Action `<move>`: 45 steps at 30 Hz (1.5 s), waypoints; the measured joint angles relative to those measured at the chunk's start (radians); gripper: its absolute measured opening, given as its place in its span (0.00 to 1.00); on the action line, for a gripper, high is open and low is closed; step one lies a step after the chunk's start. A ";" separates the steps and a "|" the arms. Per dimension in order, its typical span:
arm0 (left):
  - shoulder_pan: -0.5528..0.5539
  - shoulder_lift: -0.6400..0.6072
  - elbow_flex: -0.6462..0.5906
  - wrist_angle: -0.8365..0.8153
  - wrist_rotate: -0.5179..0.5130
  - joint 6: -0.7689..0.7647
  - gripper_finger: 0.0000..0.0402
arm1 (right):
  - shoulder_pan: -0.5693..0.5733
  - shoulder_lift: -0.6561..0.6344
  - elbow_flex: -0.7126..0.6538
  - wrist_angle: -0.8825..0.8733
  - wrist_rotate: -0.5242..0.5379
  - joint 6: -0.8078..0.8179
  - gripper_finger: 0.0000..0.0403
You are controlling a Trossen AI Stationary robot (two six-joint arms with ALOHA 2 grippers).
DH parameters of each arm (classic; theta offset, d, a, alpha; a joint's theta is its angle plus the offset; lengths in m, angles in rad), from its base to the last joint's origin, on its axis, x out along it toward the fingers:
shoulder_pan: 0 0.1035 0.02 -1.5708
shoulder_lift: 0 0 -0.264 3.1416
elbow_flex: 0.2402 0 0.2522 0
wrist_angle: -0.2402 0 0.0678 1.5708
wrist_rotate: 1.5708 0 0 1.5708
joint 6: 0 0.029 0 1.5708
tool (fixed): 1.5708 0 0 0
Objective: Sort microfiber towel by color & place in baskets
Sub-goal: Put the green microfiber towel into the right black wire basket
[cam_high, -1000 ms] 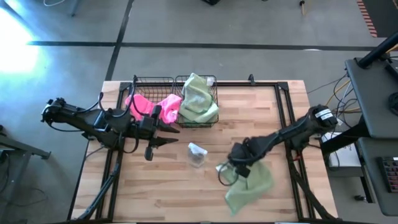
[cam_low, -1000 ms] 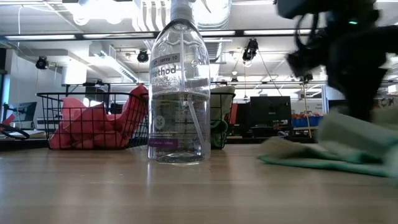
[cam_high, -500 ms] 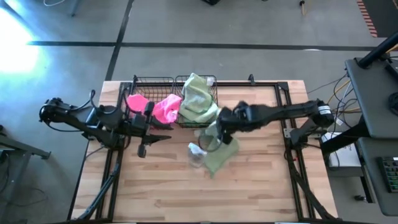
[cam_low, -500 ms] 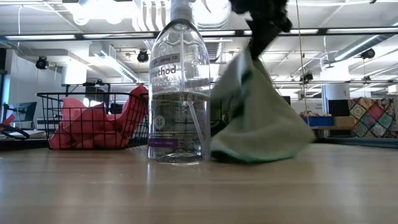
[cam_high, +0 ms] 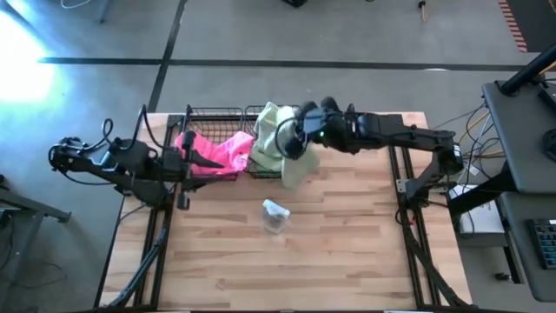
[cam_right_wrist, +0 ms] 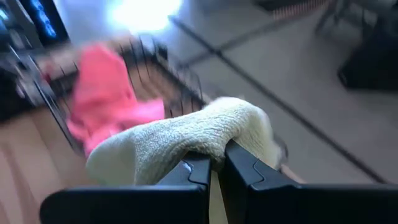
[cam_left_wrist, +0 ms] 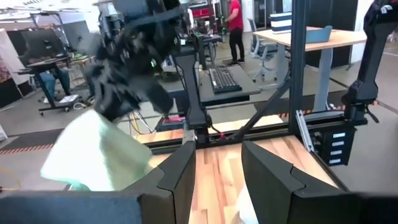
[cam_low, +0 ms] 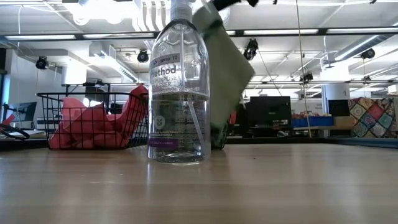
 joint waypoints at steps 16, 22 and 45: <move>0.000 -0.045 0.000 -0.119 -0.078 0.000 0.29 | -0.091 0.068 0.162 0.208 -0.010 -0.181 0.03; 0.000 -0.049 0.000 -0.125 -0.079 0.001 0.29 | -0.119 0.079 0.146 0.207 -0.011 -0.199 0.03; 0.000 -0.074 0.000 -0.133 -0.081 0.024 0.29 | -0.140 0.087 0.132 0.193 -0.092 -0.256 0.15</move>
